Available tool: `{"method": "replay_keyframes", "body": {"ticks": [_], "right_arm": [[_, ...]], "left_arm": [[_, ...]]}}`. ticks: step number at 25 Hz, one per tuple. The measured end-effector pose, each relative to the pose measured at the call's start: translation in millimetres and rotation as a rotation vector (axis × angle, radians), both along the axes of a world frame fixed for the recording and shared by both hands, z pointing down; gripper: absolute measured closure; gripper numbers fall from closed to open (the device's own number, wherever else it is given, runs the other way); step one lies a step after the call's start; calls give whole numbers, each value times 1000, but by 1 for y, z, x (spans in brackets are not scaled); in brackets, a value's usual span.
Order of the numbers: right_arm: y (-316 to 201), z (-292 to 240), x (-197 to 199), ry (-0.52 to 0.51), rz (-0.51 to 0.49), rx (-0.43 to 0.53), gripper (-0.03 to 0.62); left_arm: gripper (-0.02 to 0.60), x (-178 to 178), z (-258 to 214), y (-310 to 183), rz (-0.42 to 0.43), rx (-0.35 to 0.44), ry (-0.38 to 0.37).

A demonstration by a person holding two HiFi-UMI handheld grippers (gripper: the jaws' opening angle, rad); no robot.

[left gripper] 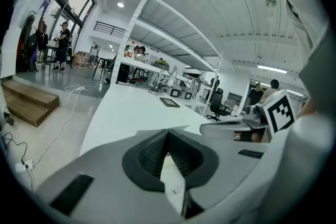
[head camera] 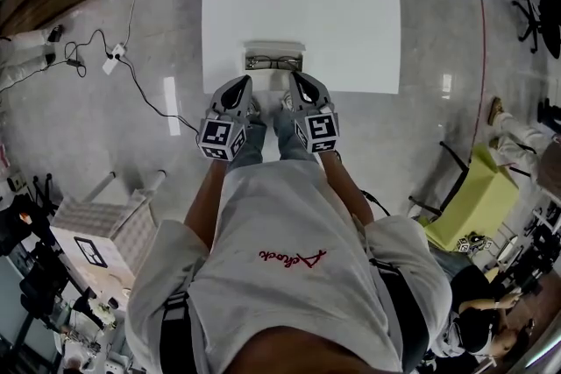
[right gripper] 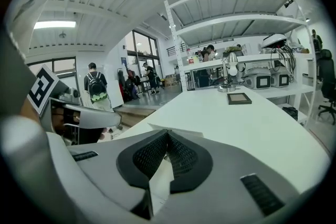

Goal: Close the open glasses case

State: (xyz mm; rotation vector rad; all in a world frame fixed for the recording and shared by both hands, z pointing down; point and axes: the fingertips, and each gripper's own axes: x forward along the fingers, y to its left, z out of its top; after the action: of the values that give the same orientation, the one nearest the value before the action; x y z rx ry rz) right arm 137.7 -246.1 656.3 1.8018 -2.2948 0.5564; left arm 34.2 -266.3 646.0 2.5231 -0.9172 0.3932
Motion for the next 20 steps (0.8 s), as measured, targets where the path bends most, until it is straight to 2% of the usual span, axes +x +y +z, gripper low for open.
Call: {"method": "replay_keyframes", "body": {"ticks": [5, 11, 13, 15, 20], "right_arm": [[-21, 10, 3, 63, -43, 1, 572], [-40, 19, 10, 80, -53, -10, 572], [-43, 20, 8, 129, -86, -17, 574], [-43, 21, 2, 267, -156, -8, 572], [-40, 32, -16, 828, -431, 52, 574]], "left_arm": [[572, 2, 0, 4, -5, -3, 9], [572, 0, 3, 5, -12, -11, 4], [572, -1, 4, 5, -15, -13, 5], [572, -2, 5, 5, -20, -18, 10], [572, 0, 5, 3, -29, -30, 24]]}}
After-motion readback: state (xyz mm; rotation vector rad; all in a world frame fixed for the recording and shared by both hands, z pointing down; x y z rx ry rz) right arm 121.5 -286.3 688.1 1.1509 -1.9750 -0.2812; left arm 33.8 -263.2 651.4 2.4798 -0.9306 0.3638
